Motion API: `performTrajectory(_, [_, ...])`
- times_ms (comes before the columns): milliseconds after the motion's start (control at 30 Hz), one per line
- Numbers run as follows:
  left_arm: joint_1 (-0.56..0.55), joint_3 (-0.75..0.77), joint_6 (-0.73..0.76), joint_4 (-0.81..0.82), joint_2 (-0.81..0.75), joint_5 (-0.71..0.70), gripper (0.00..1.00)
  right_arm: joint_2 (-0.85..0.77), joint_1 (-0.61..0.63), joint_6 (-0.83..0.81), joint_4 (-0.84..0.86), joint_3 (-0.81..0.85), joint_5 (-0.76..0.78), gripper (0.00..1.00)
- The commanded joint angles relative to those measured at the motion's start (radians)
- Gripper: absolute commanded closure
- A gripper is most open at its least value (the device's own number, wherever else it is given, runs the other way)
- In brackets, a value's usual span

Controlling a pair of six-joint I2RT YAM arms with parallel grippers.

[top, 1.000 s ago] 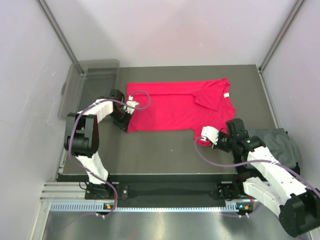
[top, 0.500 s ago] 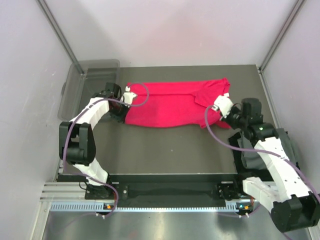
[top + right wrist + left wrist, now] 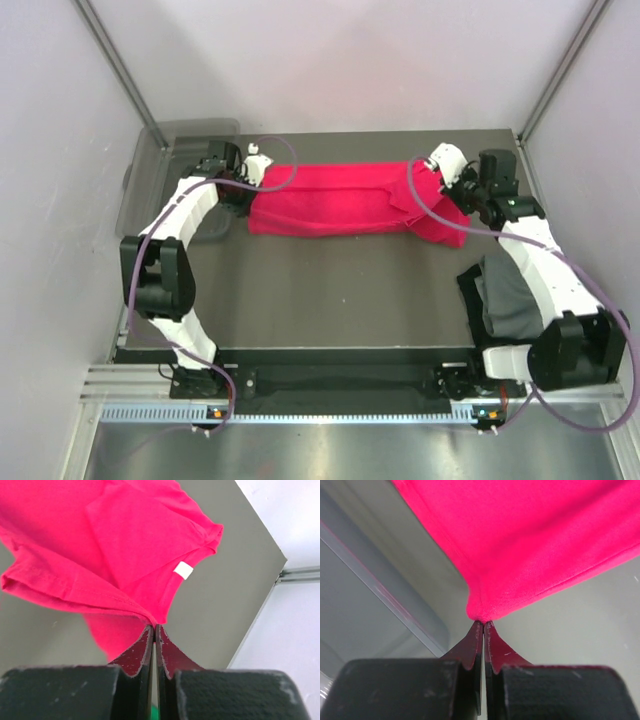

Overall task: Fold and stack the t-shirts
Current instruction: Fold the tshirt

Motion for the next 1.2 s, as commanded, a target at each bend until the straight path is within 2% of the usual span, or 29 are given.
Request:
performTrajectory(0, [0.005, 0.096, -0.014, 0.049, 0.083, -0.028, 1.0, 0.116, -0.018, 0.0, 0.077, 0.104, 0.025, 1.0])
performTrajectory(367, [0.007, 0.387, -0.063, 0.089, 0.365, -0.072, 1.0, 0.557, -0.026, -0.024, 0.075, 0.481, 0.051, 1.0])
performTrajectory(567, [0.007, 0.501, -0.09, 0.11, 0.454, -0.08, 1.0, 0.764, -0.024, -0.07, 0.011, 0.725, 0.068, 1.0])
performTrajectory(700, [0.005, 0.512, -0.107, 0.159, 0.471, -0.088, 1.0, 0.835, -0.024, -0.079, -0.008, 0.817, 0.082, 1.0])
performTrajectory(1167, [0.02, 0.468, -0.109, 0.152, 0.462, -0.148, 1.0, 0.941, -0.023, -0.072, 0.012, 0.905, 0.102, 1.0])
